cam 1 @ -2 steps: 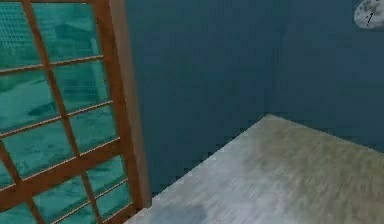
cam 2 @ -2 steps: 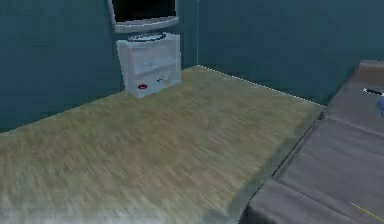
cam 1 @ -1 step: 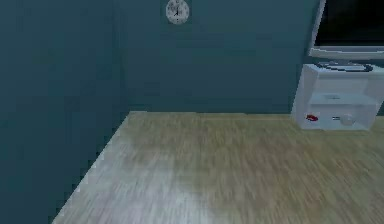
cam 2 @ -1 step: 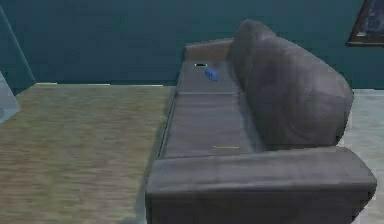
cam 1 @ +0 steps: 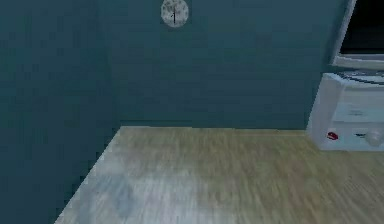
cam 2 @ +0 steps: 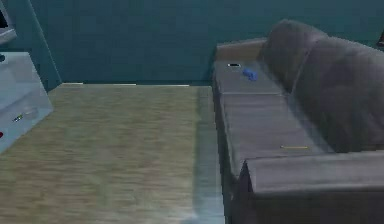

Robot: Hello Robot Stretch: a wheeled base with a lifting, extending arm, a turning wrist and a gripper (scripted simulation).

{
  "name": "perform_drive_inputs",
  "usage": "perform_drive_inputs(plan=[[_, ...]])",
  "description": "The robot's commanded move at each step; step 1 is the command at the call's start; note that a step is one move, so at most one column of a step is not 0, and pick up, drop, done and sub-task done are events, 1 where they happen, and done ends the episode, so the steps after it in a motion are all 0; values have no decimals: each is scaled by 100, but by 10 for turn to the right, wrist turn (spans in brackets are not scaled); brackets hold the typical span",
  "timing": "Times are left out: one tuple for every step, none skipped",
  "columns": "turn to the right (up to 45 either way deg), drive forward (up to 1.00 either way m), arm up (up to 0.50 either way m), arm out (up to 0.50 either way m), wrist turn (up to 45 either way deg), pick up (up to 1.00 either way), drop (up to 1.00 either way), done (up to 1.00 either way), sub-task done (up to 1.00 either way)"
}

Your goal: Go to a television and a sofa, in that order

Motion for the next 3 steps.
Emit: perform_drive_inputs(plan=[[300,0,0,0,0,0,0,0,0],[0,100,0,0,0,0,0,0,0],[0,70,0,0,0,0,0,0,0]])
